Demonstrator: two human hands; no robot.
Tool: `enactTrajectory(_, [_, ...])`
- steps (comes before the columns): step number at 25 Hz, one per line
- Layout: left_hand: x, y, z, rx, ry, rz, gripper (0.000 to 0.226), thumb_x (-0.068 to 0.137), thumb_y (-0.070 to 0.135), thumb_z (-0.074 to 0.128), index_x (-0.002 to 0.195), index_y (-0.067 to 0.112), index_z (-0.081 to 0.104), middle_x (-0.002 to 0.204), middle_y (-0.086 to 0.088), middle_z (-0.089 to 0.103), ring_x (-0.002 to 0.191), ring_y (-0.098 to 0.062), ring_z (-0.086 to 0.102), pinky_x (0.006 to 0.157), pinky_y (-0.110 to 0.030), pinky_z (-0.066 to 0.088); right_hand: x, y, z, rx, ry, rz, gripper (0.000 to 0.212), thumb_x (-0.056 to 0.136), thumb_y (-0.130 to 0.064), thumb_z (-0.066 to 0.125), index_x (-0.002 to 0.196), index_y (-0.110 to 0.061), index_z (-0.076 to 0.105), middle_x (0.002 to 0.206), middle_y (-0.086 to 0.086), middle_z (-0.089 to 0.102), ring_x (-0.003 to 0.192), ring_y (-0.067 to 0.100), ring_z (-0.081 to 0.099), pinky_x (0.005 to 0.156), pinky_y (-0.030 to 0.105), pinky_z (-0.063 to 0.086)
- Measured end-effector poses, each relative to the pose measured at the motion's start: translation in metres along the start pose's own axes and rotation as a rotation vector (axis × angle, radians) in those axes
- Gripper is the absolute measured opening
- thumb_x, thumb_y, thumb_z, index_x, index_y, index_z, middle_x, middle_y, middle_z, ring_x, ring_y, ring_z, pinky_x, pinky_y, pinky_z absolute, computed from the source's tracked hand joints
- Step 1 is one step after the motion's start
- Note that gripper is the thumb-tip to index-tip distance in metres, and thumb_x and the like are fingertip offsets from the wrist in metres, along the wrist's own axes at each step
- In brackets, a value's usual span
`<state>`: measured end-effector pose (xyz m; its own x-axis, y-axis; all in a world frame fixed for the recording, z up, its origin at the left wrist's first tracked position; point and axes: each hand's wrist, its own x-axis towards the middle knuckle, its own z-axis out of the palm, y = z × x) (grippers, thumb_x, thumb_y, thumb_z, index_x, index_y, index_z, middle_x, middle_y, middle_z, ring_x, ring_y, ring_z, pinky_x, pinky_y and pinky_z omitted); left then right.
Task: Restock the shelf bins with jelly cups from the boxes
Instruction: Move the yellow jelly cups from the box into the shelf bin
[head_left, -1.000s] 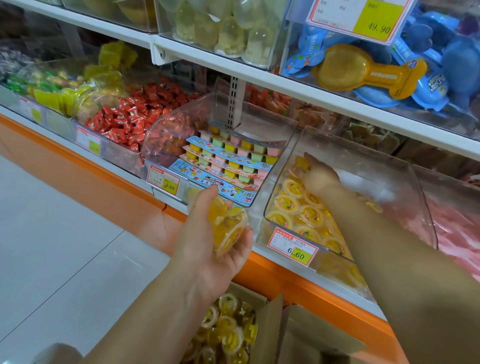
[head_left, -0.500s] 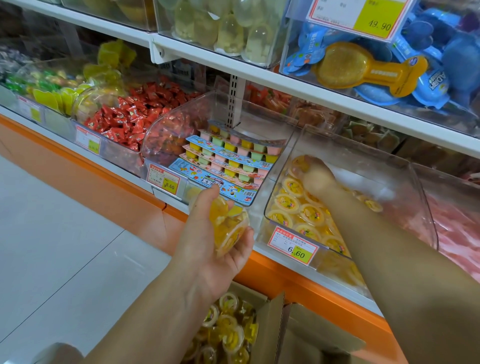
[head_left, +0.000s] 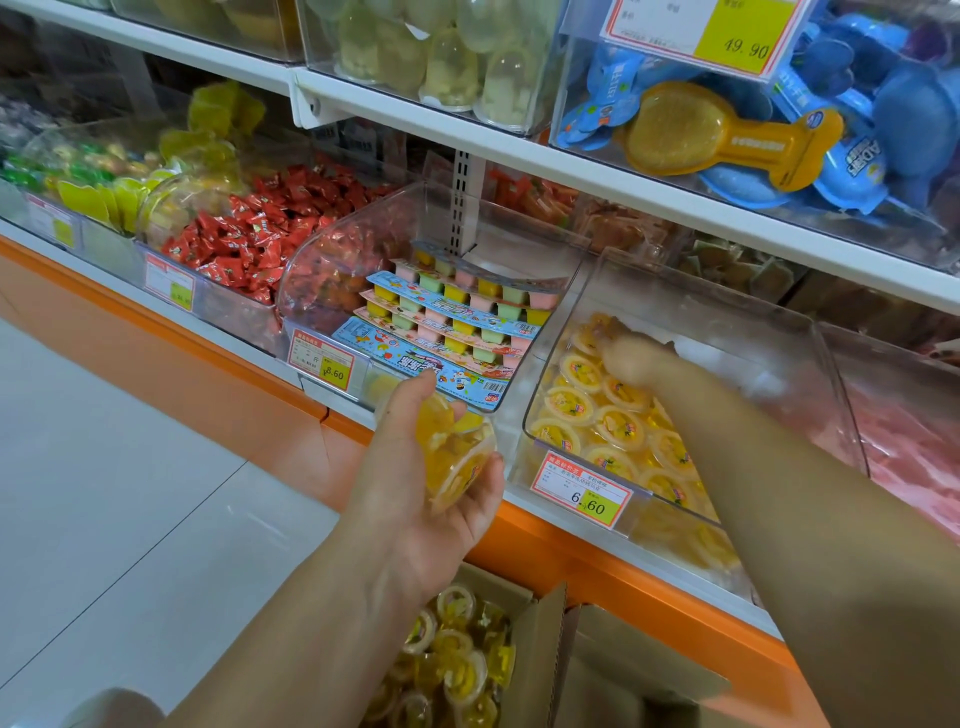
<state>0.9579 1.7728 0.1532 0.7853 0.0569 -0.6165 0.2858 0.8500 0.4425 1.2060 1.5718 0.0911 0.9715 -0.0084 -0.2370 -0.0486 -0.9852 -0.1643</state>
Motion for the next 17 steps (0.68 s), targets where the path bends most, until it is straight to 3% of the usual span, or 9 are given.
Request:
enactTrajectory(2, [0.0,0.0,0.001,-0.002,-0.002,-0.009,0.034,0.08,0.048,0.074,0.099,0.02,0.069,0.078,-0.005,0.062,0.059,-0.017,0.059,0.055,-0.024,0.057,-0.008,-0.001,-0.003,0.022,0.013,-0.037,0.061,0.102,-0.049,0.008,0.154,-0.018,0.008,0.153,0.017,0.032,0.141,0.033,0.029,0.118,0.048,0.01])
enactTrajectory(4, [0.0,-0.001,0.002,0.011,-0.012,-0.026,0.033,0.08,0.048,0.074,0.094,0.019,0.067,0.073,-0.005,0.061,0.056,-0.017,0.058,0.053,-0.023,0.056,-0.02,-0.001,-0.02,0.127,0.109,-0.044,0.047,0.106,-0.027,0.023,0.148,-0.007,0.025,0.151,0.02,0.031,0.137,0.032,0.034,0.114,0.04,0.024])
enactTrajectory(6, [0.0,-0.002,0.002,0.008,-0.017,-0.051,0.035,0.08,0.048,0.075,0.09,0.016,0.067,0.073,-0.005,0.061,0.056,-0.017,0.058,0.052,-0.023,0.056,-0.027,0.004,-0.043,0.223,0.128,-0.079,0.032,0.101,-0.009,0.038,0.132,-0.007,0.047,0.143,0.019,0.043,0.125,0.026,0.046,0.1,0.031,0.036])
enactTrajectory(8, [-0.003,-0.001,0.003,-0.007,-0.044,-0.079,0.037,0.08,0.048,0.076,0.092,0.014,0.068,0.073,-0.005,0.061,0.056,-0.016,0.059,0.052,-0.024,0.056,-0.041,0.013,-0.052,0.43,0.069,-0.119,0.03,0.098,-0.009,0.048,0.127,-0.007,0.057,0.134,0.012,0.055,0.117,0.022,0.053,0.093,0.029,0.042])
enactTrajectory(10, [-0.004,-0.001,0.005,-0.028,-0.072,-0.094,0.038,0.08,0.047,0.076,0.096,0.013,0.067,0.071,-0.005,0.06,0.055,-0.017,0.059,0.055,-0.025,0.057,-0.069,0.012,-0.053,0.583,0.047,-0.208,0.02,0.096,-0.014,0.054,0.112,-0.016,0.067,0.112,0.001,0.067,0.104,0.018,0.06,0.082,0.027,0.047])
enactTrajectory(12, [-0.005,-0.003,0.005,-0.043,-0.086,-0.09,0.041,0.08,0.047,0.076,0.099,0.012,0.067,0.072,-0.007,0.06,0.055,-0.018,0.059,0.058,-0.026,0.056,-0.11,0.002,-0.052,0.685,-0.019,-0.362,0.015,0.093,-0.015,0.061,0.099,-0.026,0.069,0.098,-0.006,0.068,0.092,0.012,0.061,0.08,0.027,0.048])
enactTrajectory(14, [-0.006,-0.005,0.006,-0.041,-0.102,-0.096,0.041,0.08,0.048,0.076,0.097,0.012,0.067,0.071,-0.008,0.061,0.059,-0.019,0.059,0.062,-0.026,0.054,-0.159,-0.011,-0.052,0.766,-0.13,-0.548,0.018,0.083,-0.021,0.071,0.099,-0.028,0.07,0.097,-0.008,0.069,0.09,0.008,0.061,0.085,0.028,0.049])
enactTrajectory(17, [-0.011,-0.009,0.009,-0.014,-0.12,-0.12,0.041,0.083,0.05,0.071,0.096,0.011,0.066,0.071,-0.009,0.065,0.064,-0.019,0.061,0.065,-0.027,0.051,-0.211,-0.03,-0.047,0.7,-0.23,-0.738,0.032,0.071,-0.03,0.078,0.103,-0.034,0.071,0.099,-0.016,0.065,0.092,0.005,0.061,0.085,0.025,0.051])
